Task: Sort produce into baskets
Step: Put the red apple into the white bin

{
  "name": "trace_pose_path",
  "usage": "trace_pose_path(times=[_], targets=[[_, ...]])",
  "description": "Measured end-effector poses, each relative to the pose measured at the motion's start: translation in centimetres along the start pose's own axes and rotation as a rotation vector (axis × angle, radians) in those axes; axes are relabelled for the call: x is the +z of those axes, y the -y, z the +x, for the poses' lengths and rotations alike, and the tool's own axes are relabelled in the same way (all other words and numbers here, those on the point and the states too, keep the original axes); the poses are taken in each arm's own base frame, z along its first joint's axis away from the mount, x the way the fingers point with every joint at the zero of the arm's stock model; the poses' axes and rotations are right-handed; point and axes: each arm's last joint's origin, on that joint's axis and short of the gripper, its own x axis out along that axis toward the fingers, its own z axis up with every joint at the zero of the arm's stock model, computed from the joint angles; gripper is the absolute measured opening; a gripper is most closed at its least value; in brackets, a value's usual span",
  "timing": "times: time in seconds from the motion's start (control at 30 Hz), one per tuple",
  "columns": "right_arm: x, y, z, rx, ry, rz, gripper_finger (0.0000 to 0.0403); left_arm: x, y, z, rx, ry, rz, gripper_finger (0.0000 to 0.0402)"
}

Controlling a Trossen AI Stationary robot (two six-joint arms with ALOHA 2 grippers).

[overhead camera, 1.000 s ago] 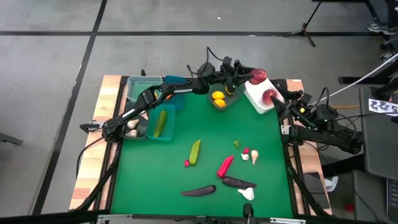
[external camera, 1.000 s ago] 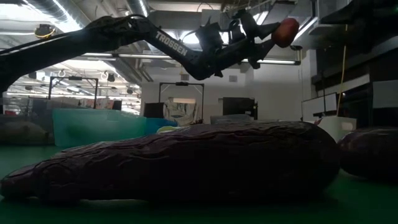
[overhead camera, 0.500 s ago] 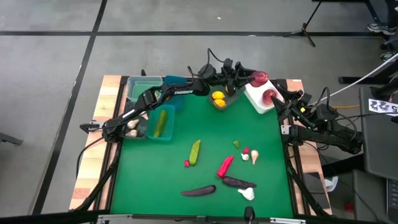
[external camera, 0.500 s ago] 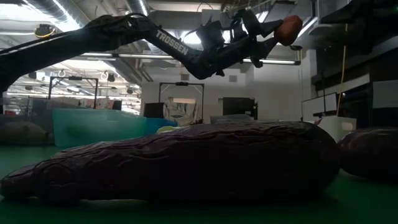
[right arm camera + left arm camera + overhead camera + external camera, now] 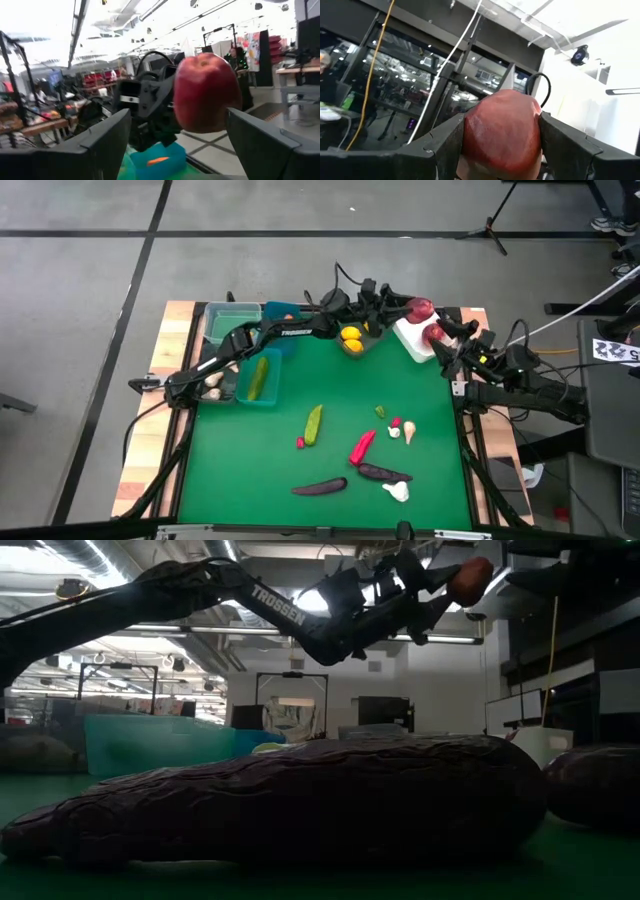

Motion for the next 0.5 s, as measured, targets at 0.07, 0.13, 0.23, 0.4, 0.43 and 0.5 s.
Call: trace_pose_path(times=[0.07, 0.13, 0.23, 0.4, 0.43, 0.5], targets=[[-0.09, -0.08, 0.41, -0.024, -0.005, -0.052, 0.0319, -0.06, 0.34, 0.13, -0.014, 0.010, 0.003, 0.0233], [-0.09, -0.19, 0.72, -0.026, -0.001, -0.095, 0.0319, -0.05, 0.68, 0.23, -0.030, 0.024, 0.009, 0.0233], [0.24, -0.37, 0.91, 0.001, 0.034, -0.131, 0.0319, -0.10, 0.98, 0.34, -0.043, 0.033, 0.013, 0.0233], [0.74, -0.54, 0.85, 0.053, 0.084, -0.133, 0.0319, -0.10, 0.98, 0.34, -0.043, 0.034, 0.013, 0.0233], [0.74, -0.54, 0.85, 0.052, 0.084, -0.135, 0.0319, -0.10, 0.98, 0.34, -0.042, 0.034, 0.013, 0.0233], [0.73, -0.55, 0.86, 0.054, 0.084, -0.139, 0.0319, -0.12, 0.99, 0.35, -0.042, 0.033, 0.013, 0.0233]])
